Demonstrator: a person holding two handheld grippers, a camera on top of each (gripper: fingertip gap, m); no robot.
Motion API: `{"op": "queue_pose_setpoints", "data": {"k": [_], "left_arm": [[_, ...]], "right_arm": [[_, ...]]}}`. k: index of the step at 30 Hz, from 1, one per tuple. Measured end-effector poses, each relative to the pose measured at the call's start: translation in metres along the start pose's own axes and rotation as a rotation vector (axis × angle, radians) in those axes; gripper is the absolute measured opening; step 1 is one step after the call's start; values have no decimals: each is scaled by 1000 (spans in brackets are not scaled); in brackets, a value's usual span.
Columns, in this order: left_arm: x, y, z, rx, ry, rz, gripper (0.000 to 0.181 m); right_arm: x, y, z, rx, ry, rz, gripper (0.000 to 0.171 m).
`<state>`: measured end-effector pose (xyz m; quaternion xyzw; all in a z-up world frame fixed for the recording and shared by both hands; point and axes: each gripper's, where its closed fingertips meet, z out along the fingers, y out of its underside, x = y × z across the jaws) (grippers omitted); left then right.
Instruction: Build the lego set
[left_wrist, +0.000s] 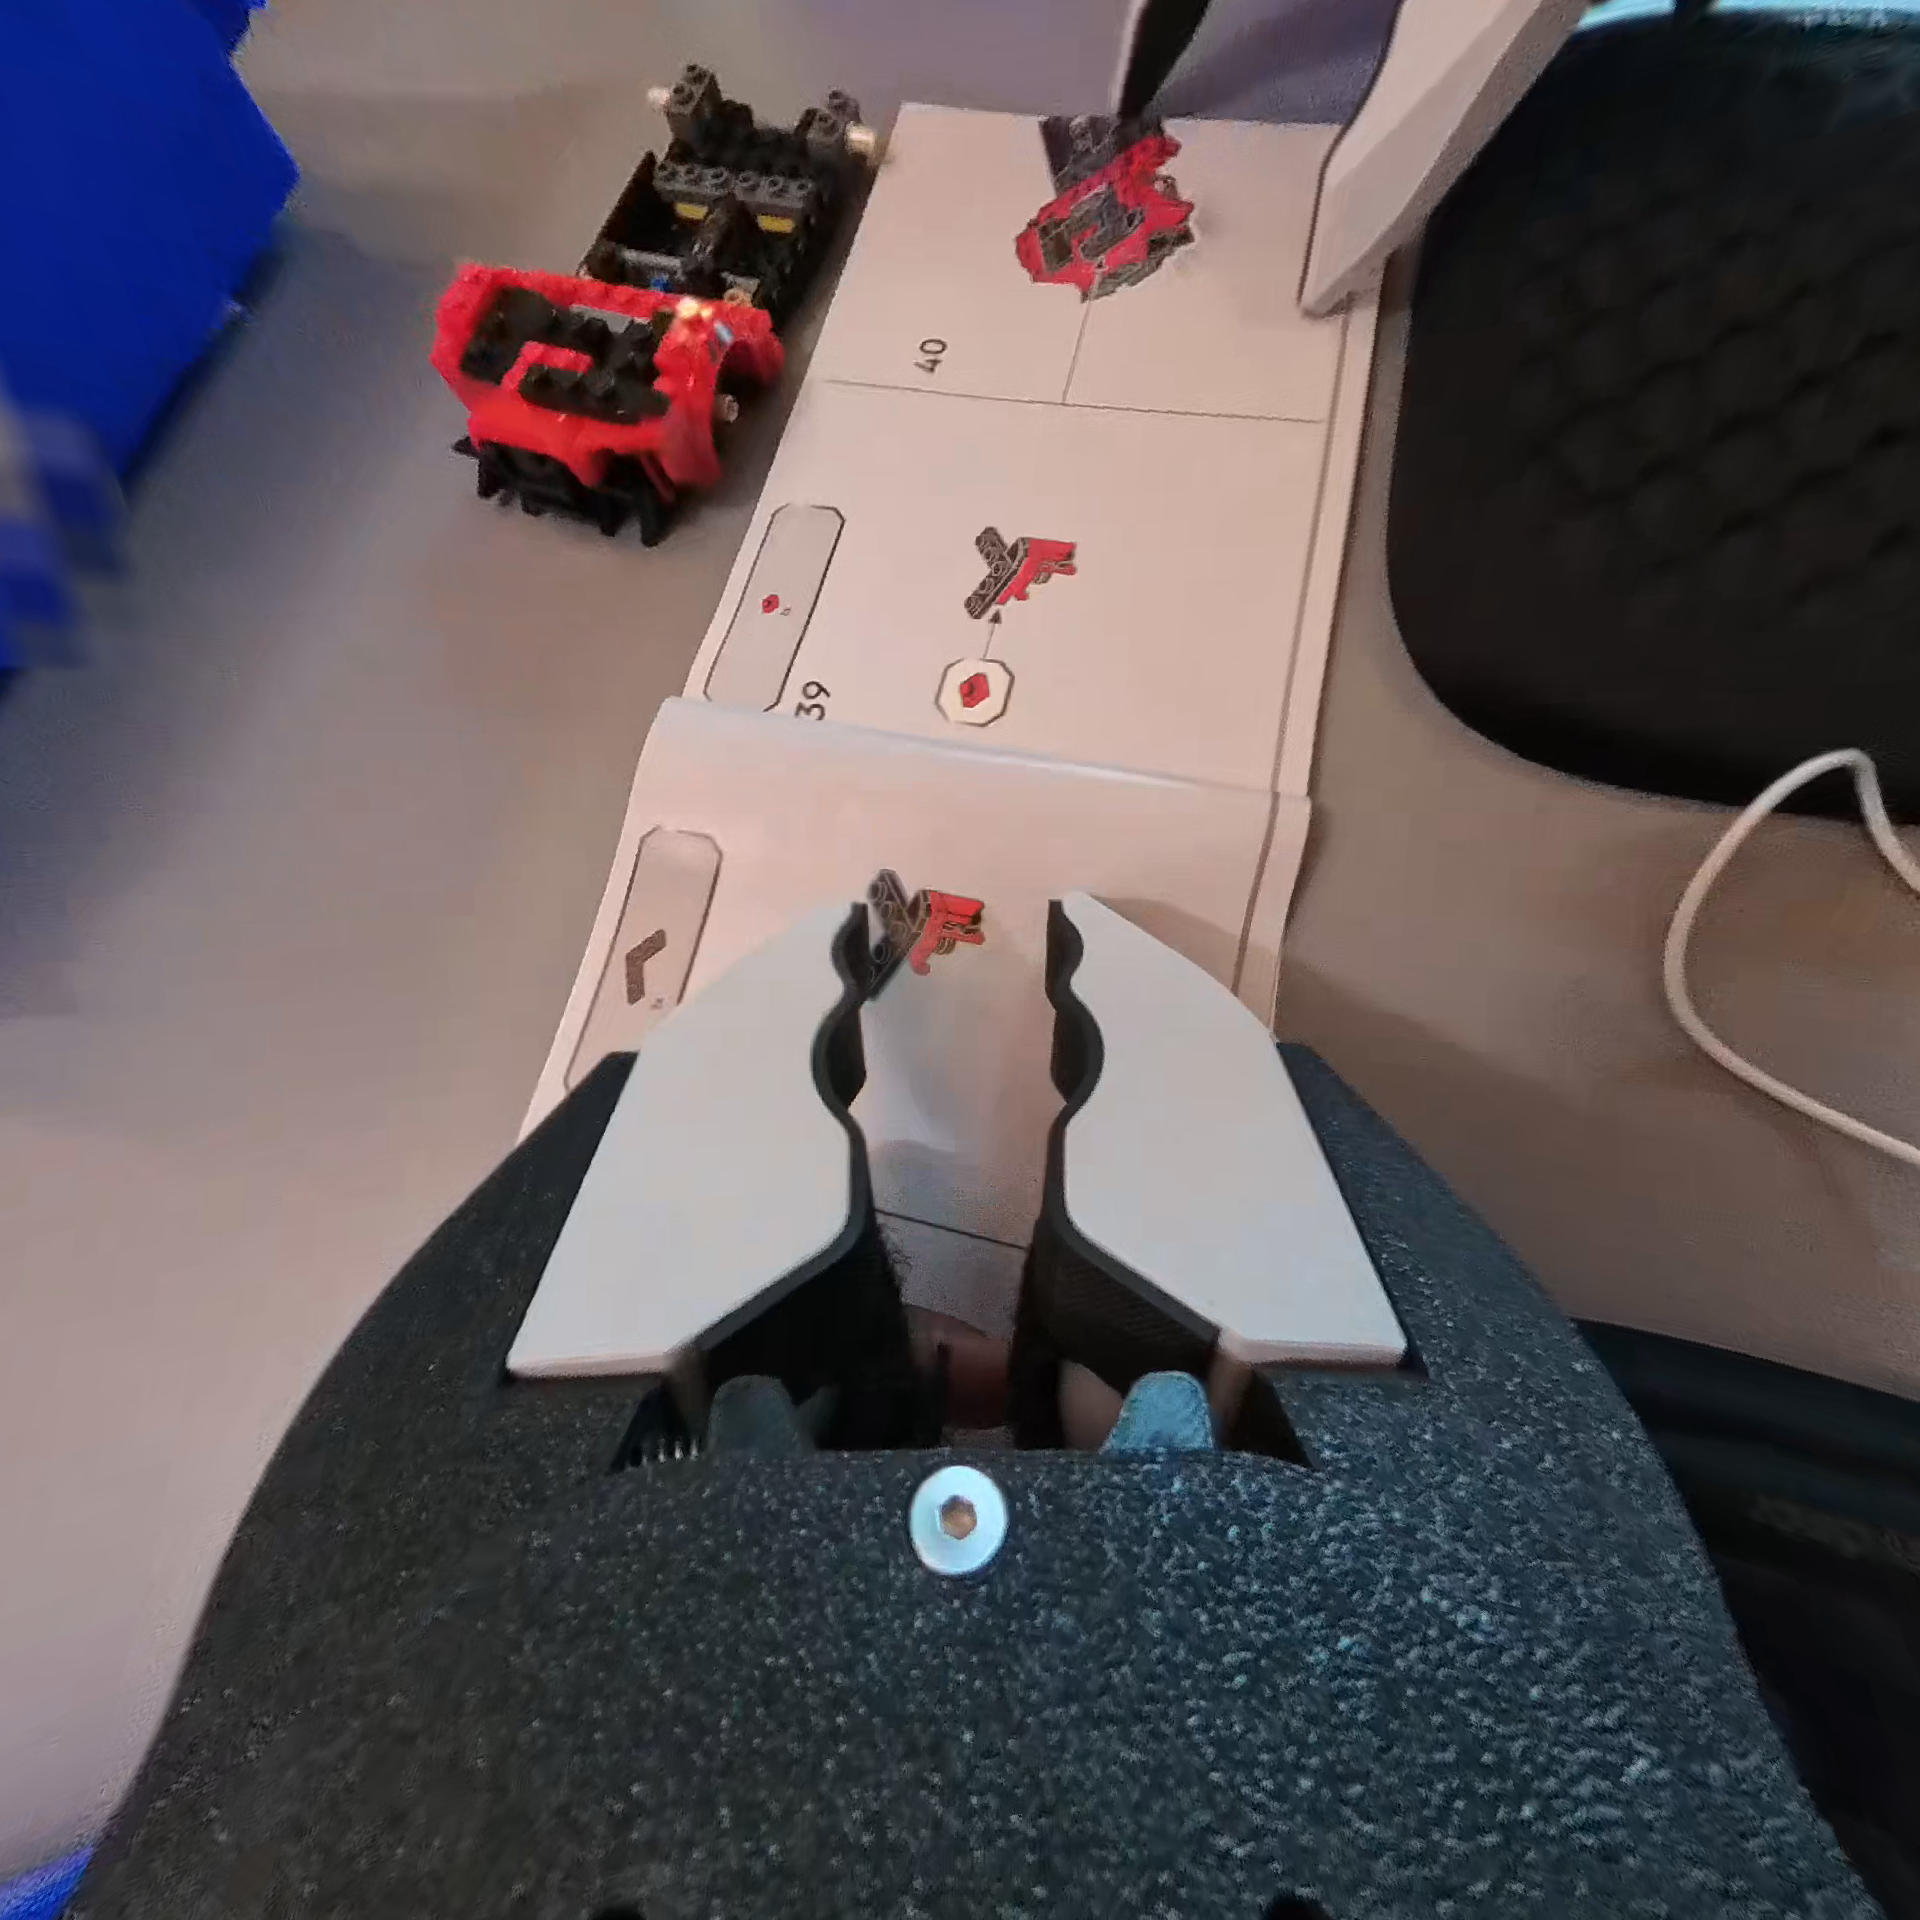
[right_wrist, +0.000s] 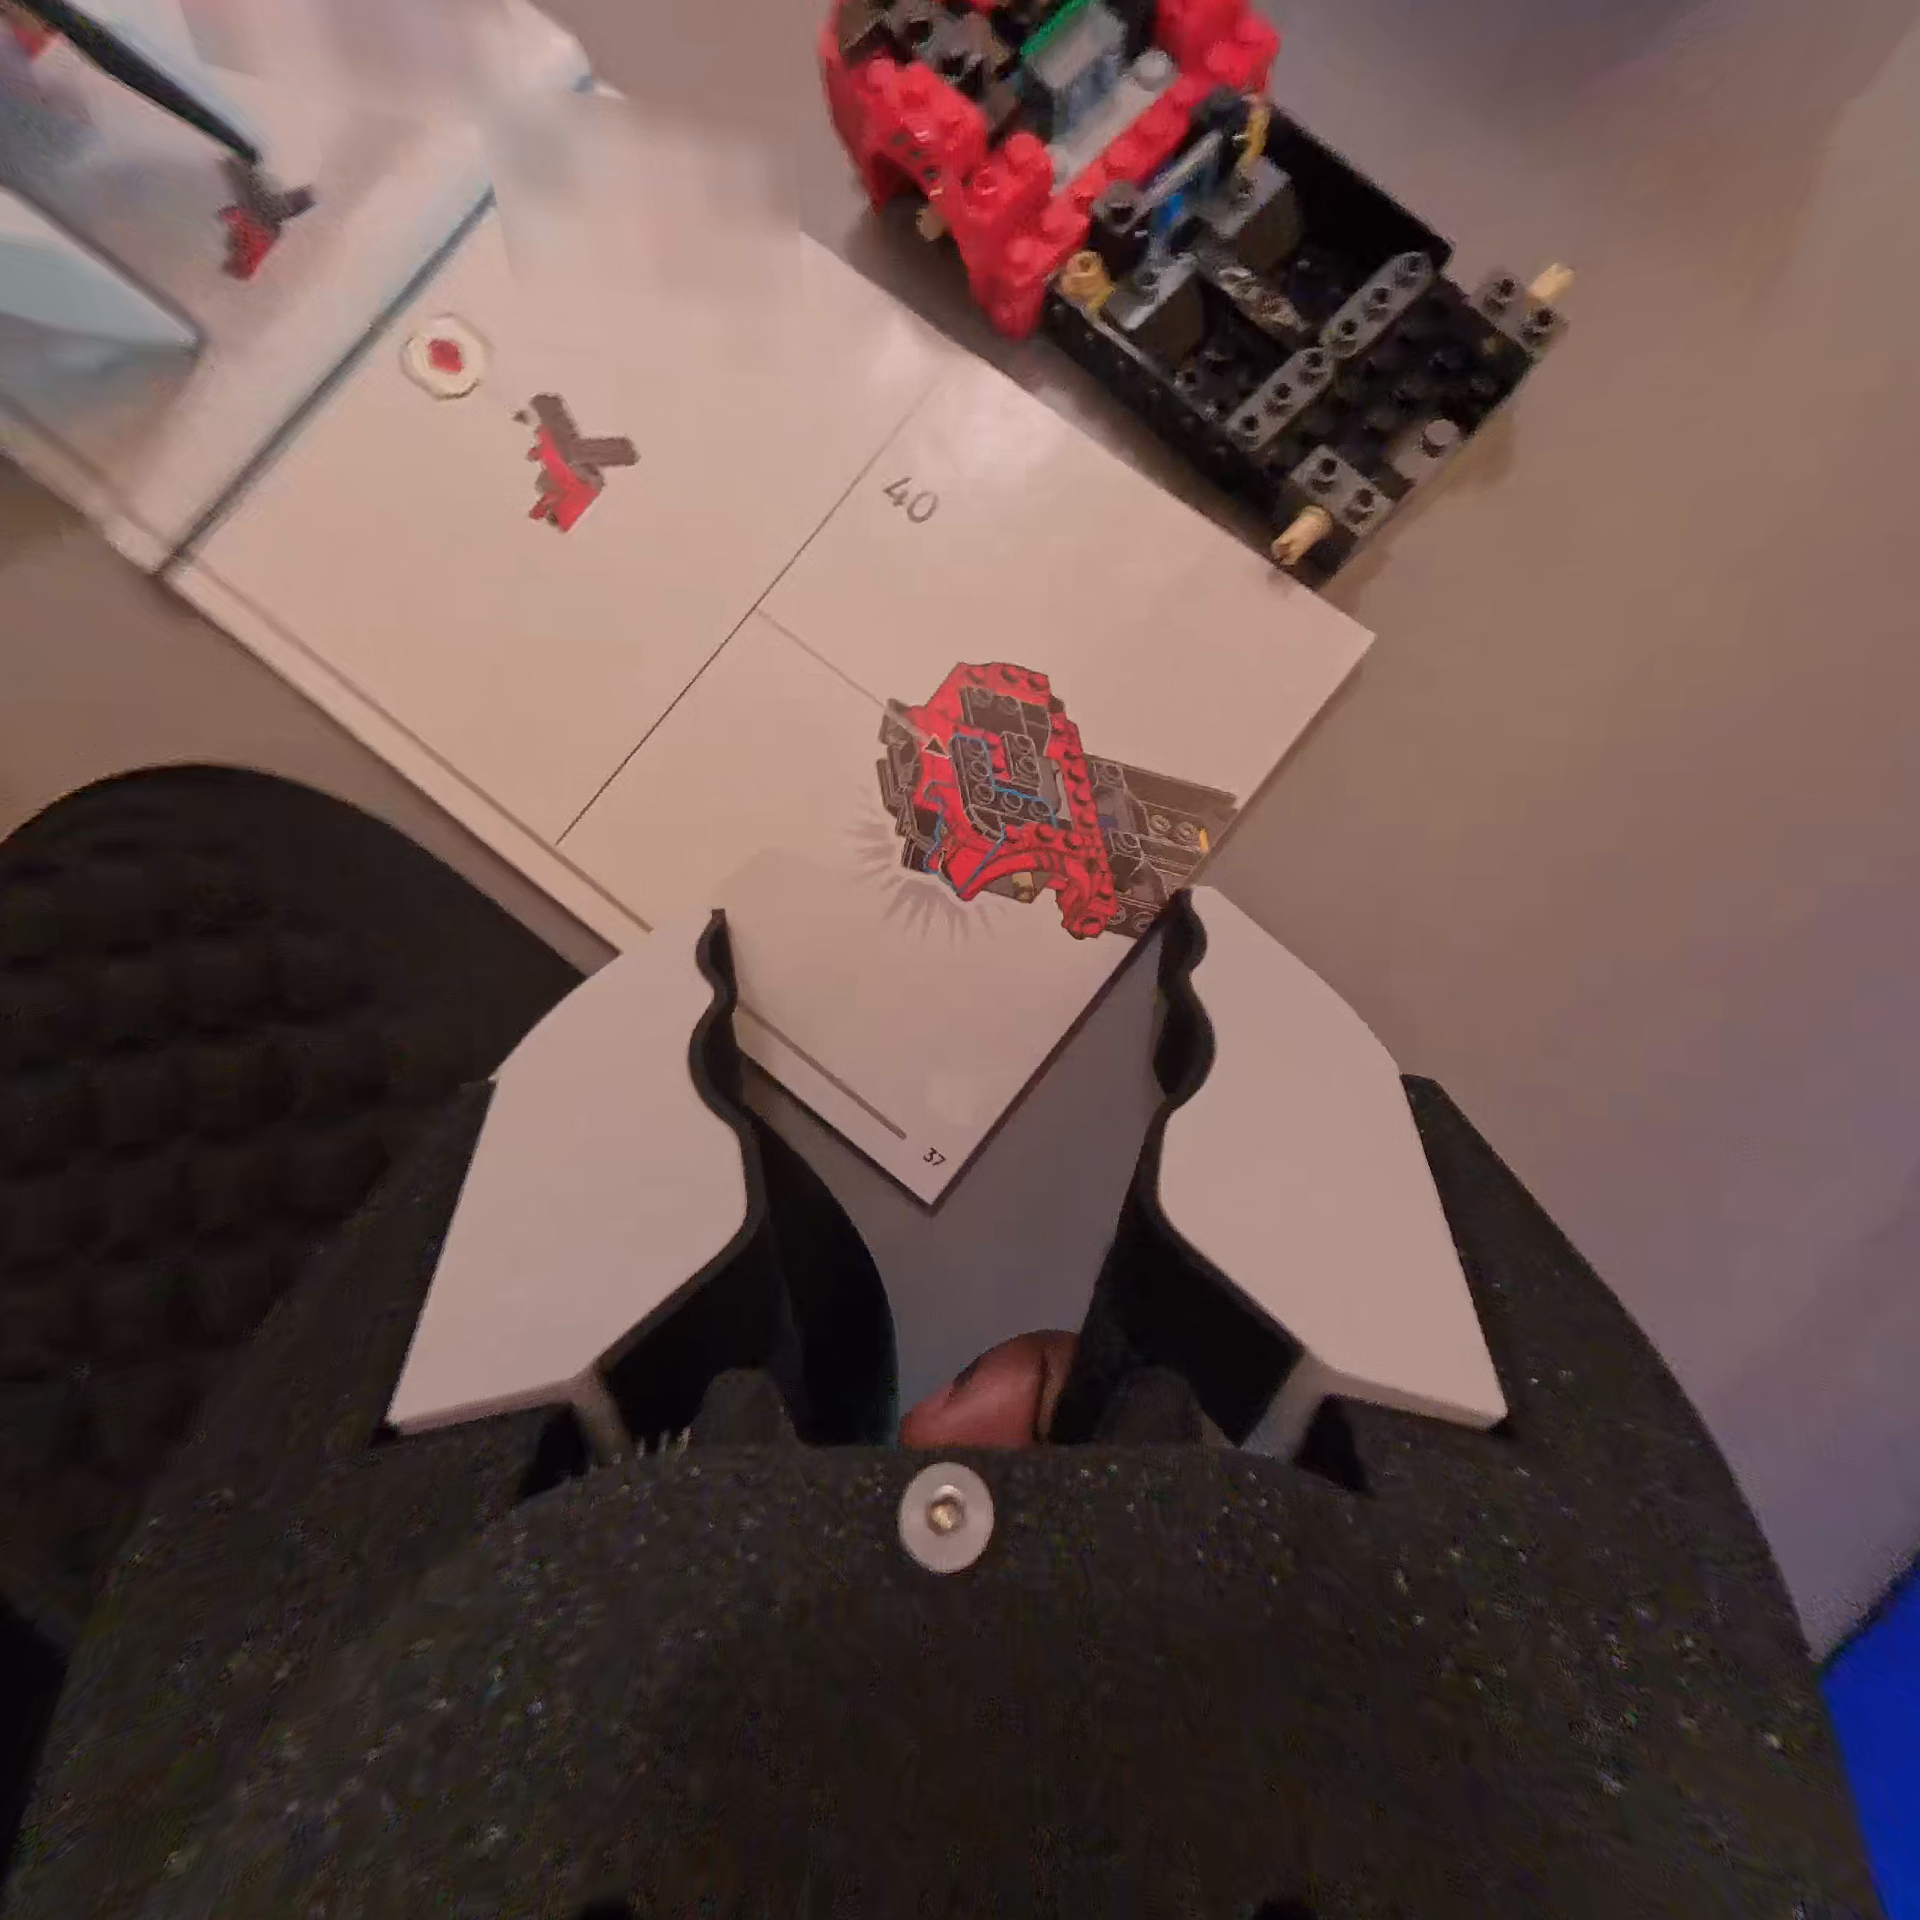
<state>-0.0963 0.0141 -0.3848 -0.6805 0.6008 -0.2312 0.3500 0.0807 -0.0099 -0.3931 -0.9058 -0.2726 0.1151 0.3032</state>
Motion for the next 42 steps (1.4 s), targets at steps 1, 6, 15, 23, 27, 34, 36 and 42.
{"op": "queue_pose_setpoints", "data": {"k": [1, 6, 15, 23, 27, 34, 36, 42], "left_arm": [[-1, 1, 0, -6, 16, -26, 33], [0, 2, 1, -12, 37, -49, 32], [0, 1, 1, -6, 12, -17, 31], [2, 1, 0, -4, 13, -1, 28], [3, 1, 1, -5, 18, 6, 26], [3, 1, 1, -7, 23, -2, 26], [3, 1, 1, -7, 24, -1, 26], [3, 1, 1, -6, 23, 3, 25]], "right_arm": [[1, -1, 0, 2, 25, 12, 77], [15, -7, -5, 25, 201, -5, 47], [17, -9, -7, 66, 320, -63, 28], [30, -4, -8, 107, 312, 56, 31], [25, -3, -5, 93, 211, 113, 22], [27, -1, -5, 106, 217, 174, 26], [22, -2, -3, 102, 163, 192, 16], [28, -1, -4, 75, 182, 206, 28]]}}
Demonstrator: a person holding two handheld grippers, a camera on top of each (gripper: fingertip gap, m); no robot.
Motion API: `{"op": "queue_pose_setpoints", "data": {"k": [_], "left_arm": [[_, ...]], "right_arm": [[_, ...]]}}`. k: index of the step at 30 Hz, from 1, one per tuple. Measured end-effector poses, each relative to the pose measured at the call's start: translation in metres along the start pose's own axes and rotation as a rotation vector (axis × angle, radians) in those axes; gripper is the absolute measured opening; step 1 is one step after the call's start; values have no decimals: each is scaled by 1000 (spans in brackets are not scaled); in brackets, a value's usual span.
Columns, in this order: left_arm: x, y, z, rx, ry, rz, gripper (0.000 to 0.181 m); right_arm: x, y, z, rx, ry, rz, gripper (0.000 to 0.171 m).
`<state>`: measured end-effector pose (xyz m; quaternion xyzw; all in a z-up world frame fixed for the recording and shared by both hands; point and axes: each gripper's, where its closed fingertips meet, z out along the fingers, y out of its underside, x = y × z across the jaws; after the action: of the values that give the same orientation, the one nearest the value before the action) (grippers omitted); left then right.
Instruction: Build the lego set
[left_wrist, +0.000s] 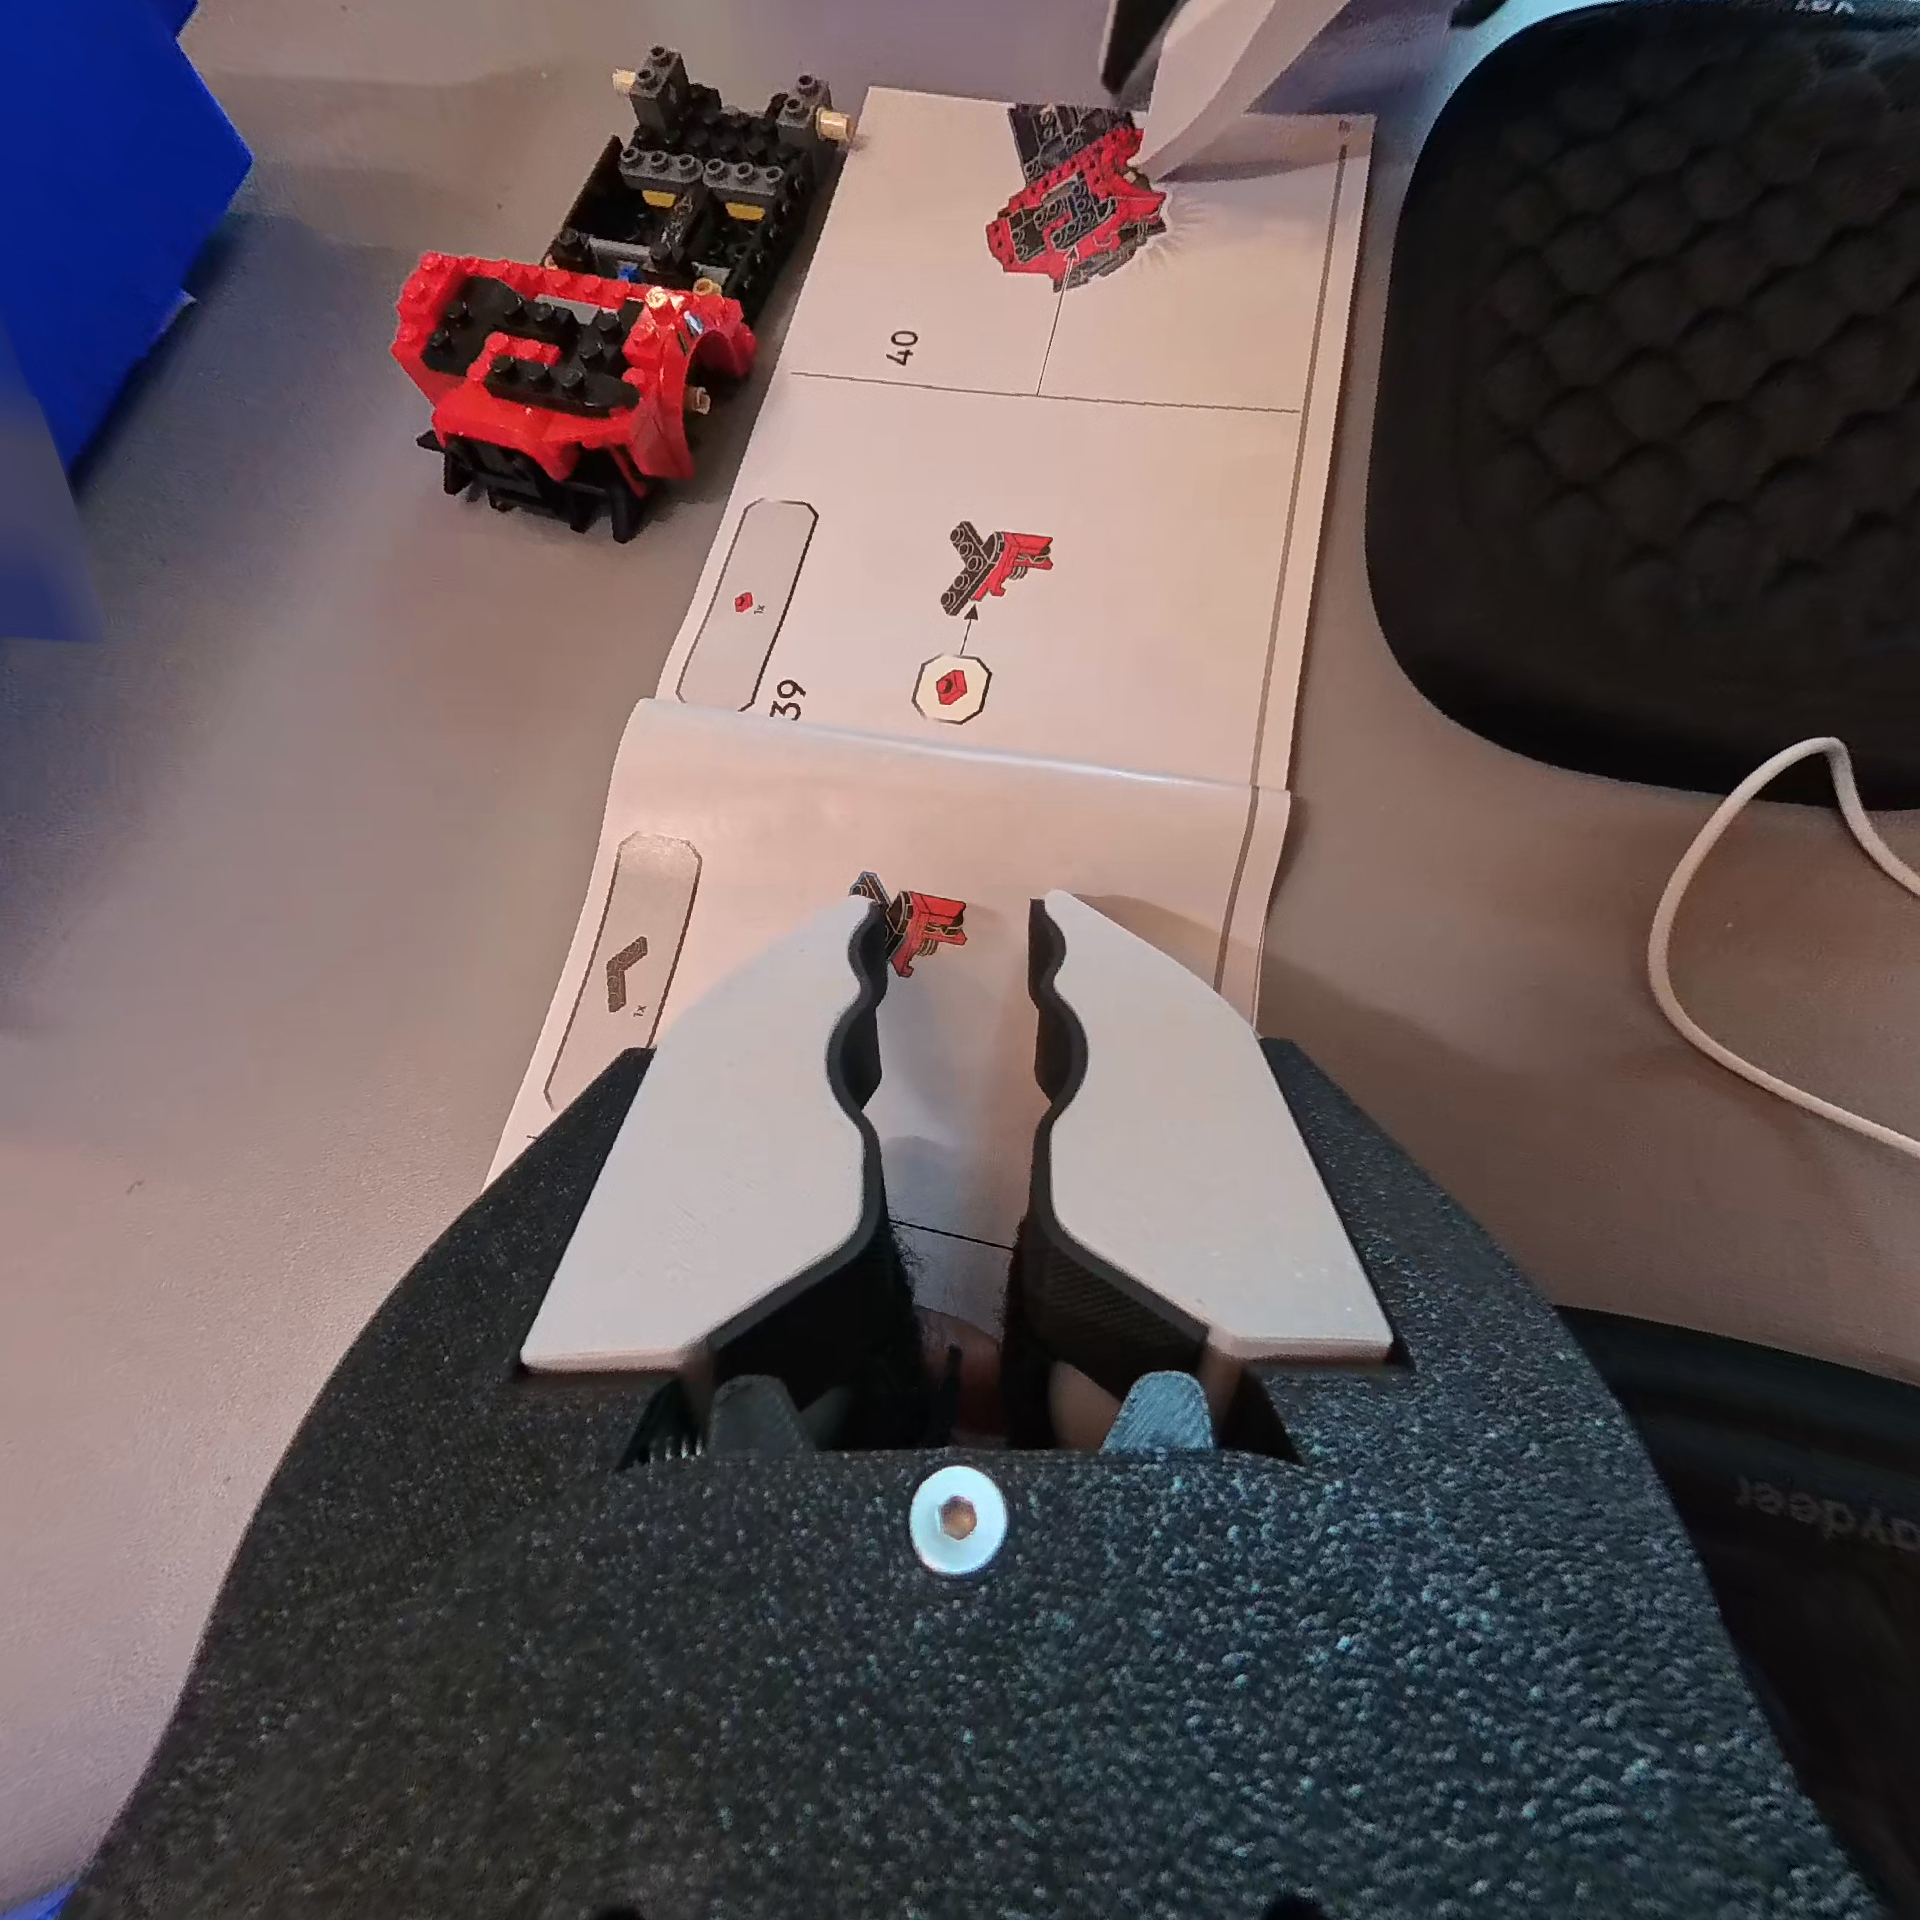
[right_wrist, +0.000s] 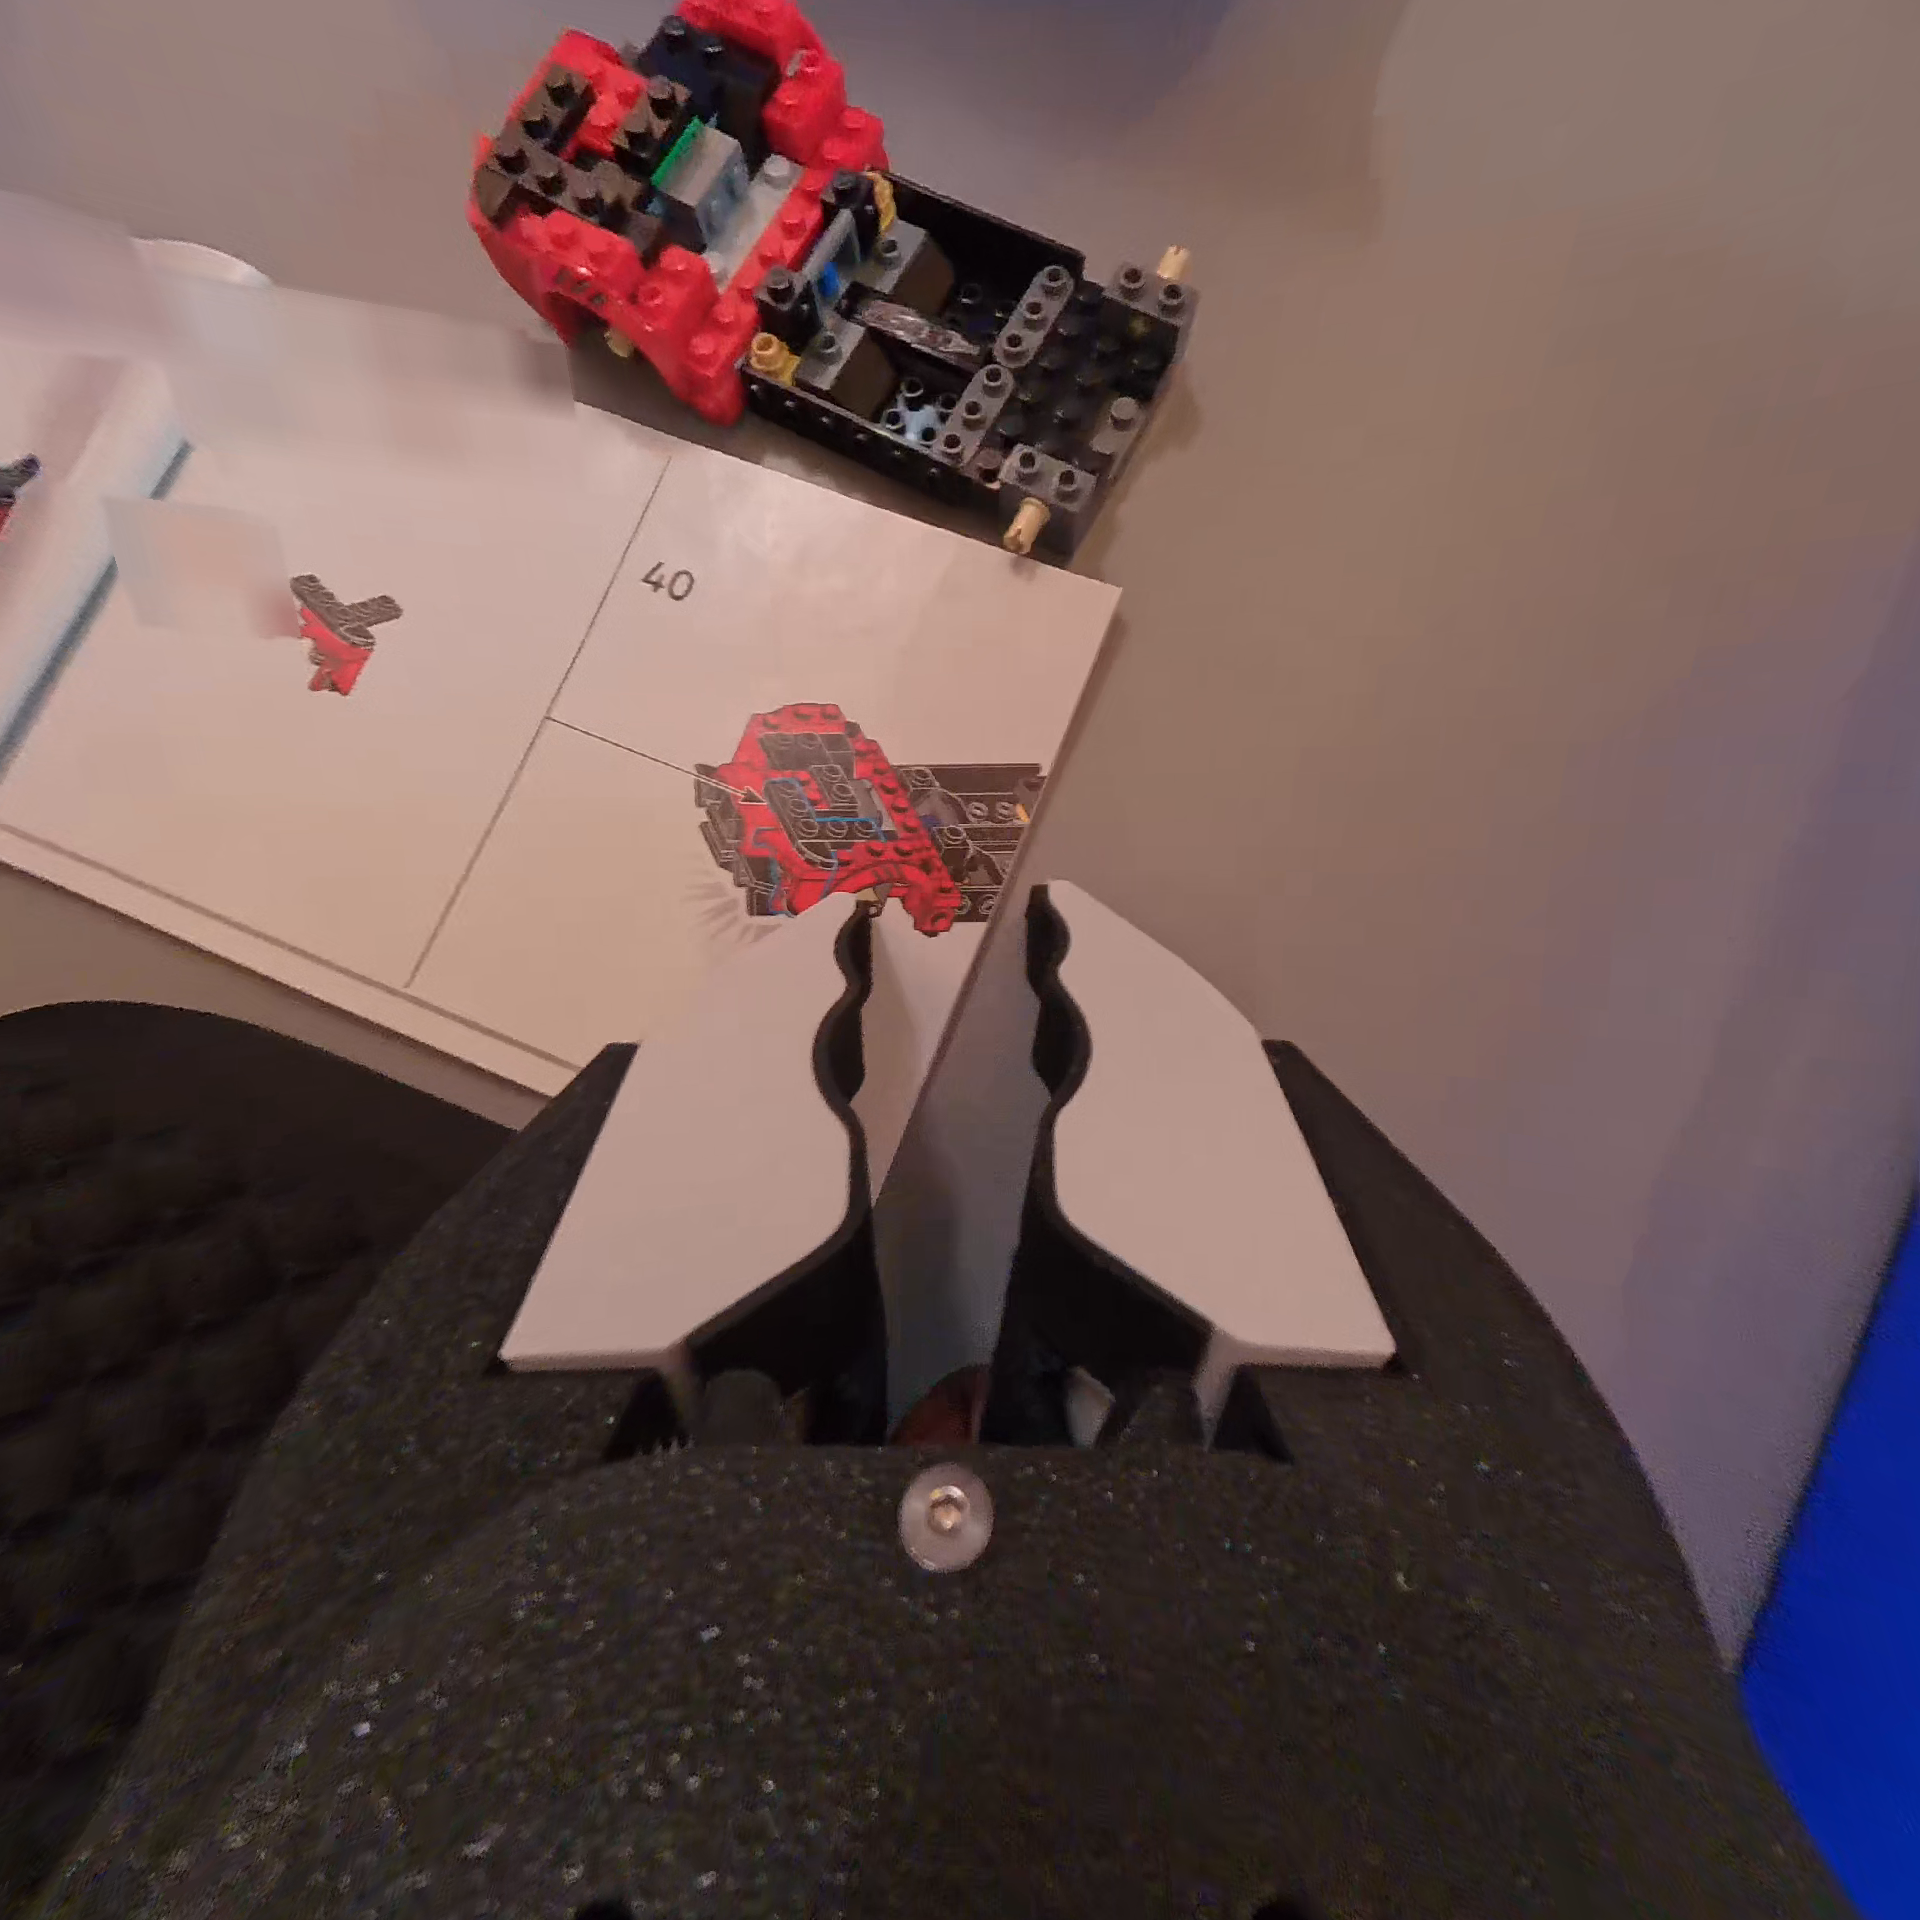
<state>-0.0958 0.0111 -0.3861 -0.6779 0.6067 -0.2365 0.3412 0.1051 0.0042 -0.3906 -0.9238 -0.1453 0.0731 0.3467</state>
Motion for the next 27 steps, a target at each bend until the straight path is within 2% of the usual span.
{"op": "queue_pose_setpoints", "data": {"k": [2, 3, 4, 5, 7, 11, 13, 15, 18, 19, 21, 22, 27], "left_arm": [[0, 0, 0, -1, 4, 0, 25], [0, 0, 0, -1, 5, 0, 24], [1, 0, 0, -1, 5, 0, 24], [1, 0, 0, -1, 7, 0, 24], [1, 0, 0, -1, 11, -1, 23], [1, 0, 1, -3, 20, -11, 22], [1, 0, 1, -4, 26, -17, 22], [2, 0, 1, -5, 34, -21, 21], [2, 1, 1, -8, 46, -34, 20], [2, 1, 1, -7, 49, -39, 19], [3, 1, 2, -8, 53, -39, 18], [3, 1, 2, -8, 55, -39, 18], [3, 1, 2, -10, 73, -58, 17]], "right_arm": [[-4, 0, 1, -3, -42, 0, 23], [-3, 0, 0, -12, -38, -21, 29], [-7, 2, 0, -38, -59, -48, 59], [-15, 3, 1, -60, -105, -74, 81], [-32, 1, 4, -60, -177, -133, 92], [-32, -1, 5, -101, -112, -232, 94], [-27, -14, -3, -38, -56, -293, 94], [-43, -25, -8, 22, -130, -264, 91], [-47, -1, 10, -124, -149, -254, 103], [-50, -7, 12, -82, -186, -175, 105], [-47, -6, 13, -93, -143, -203, 96], [-52, -6, 13, -106, -148, -203, 100], [-61, -7, 15, -149, -155, -223, 97]]}}
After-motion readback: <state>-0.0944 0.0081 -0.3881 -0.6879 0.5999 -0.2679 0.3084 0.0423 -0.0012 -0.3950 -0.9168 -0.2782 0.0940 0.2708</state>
